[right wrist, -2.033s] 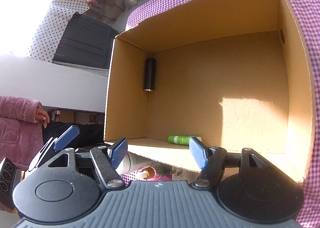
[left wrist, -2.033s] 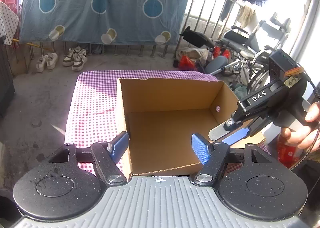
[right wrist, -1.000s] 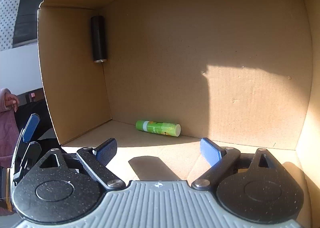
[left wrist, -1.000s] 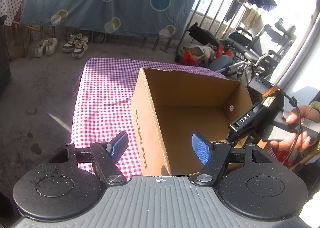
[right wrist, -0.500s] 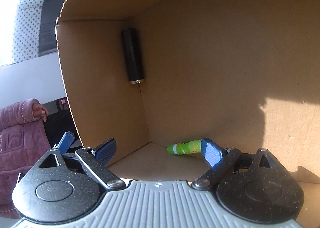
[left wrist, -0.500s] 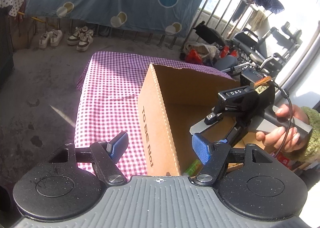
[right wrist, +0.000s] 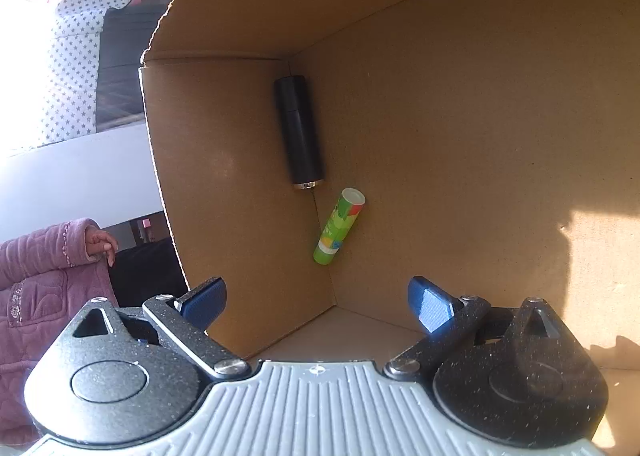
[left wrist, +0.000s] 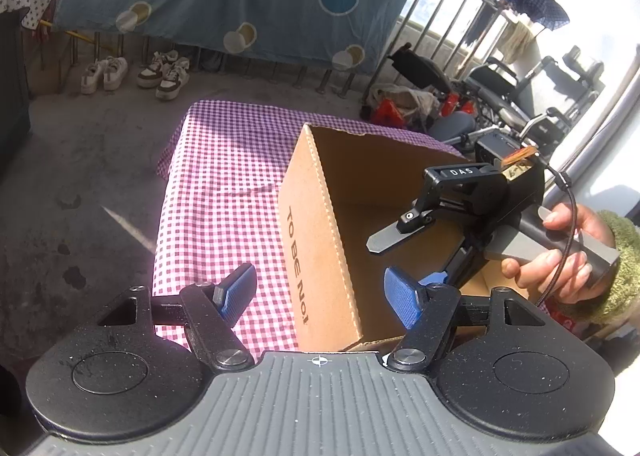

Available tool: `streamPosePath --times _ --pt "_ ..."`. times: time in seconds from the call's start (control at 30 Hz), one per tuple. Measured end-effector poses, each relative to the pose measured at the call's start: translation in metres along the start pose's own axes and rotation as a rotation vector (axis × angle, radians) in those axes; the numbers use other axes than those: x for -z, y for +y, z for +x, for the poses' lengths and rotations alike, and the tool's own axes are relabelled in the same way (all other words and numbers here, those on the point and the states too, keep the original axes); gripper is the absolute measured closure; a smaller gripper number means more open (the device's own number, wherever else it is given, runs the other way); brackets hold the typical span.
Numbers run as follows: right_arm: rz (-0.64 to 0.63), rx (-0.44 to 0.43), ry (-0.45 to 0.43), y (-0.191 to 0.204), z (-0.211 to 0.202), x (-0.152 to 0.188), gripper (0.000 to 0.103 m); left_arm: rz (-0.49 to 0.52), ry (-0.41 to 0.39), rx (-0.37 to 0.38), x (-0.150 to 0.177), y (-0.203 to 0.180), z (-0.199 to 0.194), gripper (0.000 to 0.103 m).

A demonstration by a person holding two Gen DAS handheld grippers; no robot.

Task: Organize rigid objects
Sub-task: 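Withdraw the right tool from the box, then reach the right tool toward the black case and grasp it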

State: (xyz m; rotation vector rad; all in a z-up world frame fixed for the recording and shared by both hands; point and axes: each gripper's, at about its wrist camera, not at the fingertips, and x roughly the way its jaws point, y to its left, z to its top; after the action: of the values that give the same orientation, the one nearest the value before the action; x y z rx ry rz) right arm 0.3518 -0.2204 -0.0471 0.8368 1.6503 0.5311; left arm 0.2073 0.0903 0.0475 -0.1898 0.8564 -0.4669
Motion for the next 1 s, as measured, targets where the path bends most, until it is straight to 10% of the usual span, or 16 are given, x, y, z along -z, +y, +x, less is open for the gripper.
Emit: streamPosePath --times 0.4,0.73,1.0 --pt "-0.076 -0.065 -0.212 0.004 -0.087 0.077 0.004 -0.001 -0.016 0.010 0.010 -0.014 -0.017 0.032" --pt "-0.253 -0.207 -0.537 -0.012 -0.170 0.223 0.002 0.073 -0.067 0.034 0.031 -0.052 -0.056 0.032" --pt "-0.290 -0.146 -0.775 -0.071 -0.163 0.319 0.001 0.195 -0.028 0.075 0.078 -0.105 -0.048 0.031"
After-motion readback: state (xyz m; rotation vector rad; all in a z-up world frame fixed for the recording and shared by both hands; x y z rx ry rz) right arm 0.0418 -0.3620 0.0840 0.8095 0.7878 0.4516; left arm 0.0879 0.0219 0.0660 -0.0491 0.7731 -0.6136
